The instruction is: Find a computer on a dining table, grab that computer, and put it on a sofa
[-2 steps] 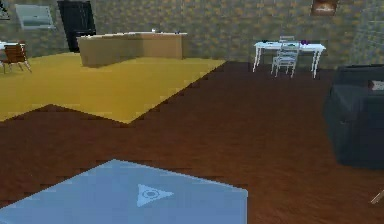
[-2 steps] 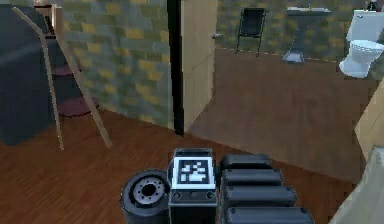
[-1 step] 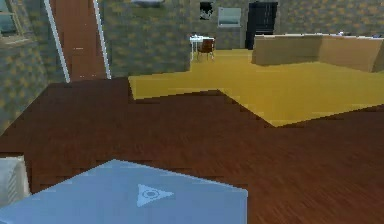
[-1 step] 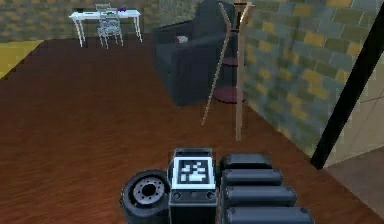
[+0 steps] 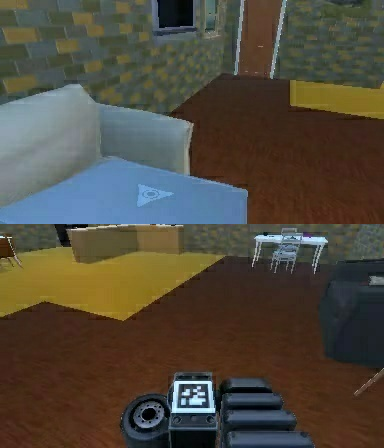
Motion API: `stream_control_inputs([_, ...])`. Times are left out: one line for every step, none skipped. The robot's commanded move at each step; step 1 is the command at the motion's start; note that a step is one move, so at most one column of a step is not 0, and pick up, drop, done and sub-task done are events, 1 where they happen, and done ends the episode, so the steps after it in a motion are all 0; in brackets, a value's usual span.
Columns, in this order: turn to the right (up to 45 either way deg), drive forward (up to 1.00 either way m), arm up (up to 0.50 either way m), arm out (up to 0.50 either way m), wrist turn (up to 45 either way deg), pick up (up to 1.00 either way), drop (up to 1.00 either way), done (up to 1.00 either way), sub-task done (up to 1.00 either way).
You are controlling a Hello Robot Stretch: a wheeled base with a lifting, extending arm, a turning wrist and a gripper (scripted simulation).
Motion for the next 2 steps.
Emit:
stream_control_inputs([45.0,0.0,0.0,0.0,0.0,0.0,0.0,0.0,0.0])
stream_control_inputs([45.0,0.0,0.0,0.0,0.0,0.0,0.0,0.0,0.0])
